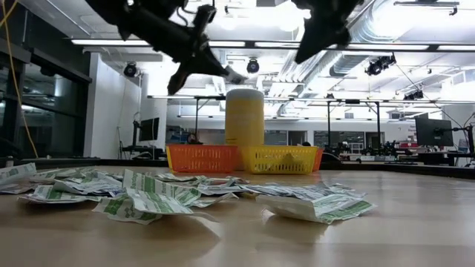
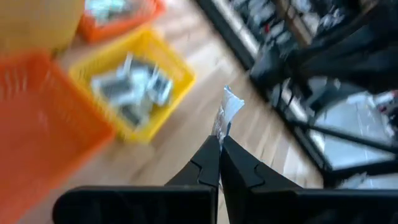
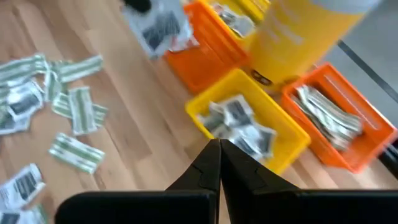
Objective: Pick & Place First Aid Supplies
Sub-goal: Put the black towelette pack into the bottom yellow basket
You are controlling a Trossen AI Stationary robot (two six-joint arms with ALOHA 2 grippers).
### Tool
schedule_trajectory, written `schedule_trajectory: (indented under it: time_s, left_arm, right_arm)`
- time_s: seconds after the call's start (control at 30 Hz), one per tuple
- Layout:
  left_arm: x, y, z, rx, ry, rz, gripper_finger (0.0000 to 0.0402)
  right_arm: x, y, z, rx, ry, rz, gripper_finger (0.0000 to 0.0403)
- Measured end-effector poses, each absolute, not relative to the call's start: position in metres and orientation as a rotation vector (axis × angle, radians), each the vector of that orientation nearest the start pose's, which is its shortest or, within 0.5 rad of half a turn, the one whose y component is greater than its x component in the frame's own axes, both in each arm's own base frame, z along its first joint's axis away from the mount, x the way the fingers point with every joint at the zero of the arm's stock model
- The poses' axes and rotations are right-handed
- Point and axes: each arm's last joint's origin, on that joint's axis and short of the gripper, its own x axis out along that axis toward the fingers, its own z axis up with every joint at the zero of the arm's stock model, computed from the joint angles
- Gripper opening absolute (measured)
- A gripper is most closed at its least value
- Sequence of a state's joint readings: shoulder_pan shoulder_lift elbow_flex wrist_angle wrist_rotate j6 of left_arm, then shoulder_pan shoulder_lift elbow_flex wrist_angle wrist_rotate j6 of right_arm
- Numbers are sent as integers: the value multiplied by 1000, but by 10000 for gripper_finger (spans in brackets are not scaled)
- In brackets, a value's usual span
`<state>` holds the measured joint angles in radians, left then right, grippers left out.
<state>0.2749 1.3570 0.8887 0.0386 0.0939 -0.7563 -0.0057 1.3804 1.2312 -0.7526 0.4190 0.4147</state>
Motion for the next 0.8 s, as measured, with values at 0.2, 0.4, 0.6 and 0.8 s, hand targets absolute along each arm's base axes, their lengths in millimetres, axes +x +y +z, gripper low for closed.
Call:
schedule_trajectory:
  time_s: [0.2,0.4,0.6,0.8]
  left_arm:
    - [308,86,264,-835,303,407,0]
    - [335,96,247,-914,326,509,0]
    - [361,106,233,-968,307,617,0]
    - [389,115,224,-1000,298,678,0]
  right_arm:
    - [251,-28,319,234,858,-677,0]
    - [224,-39,330,248,891,-744,0]
    - [203,-44,341,202,890,-746,0]
    - [184,-46,349,154,908,-752,0]
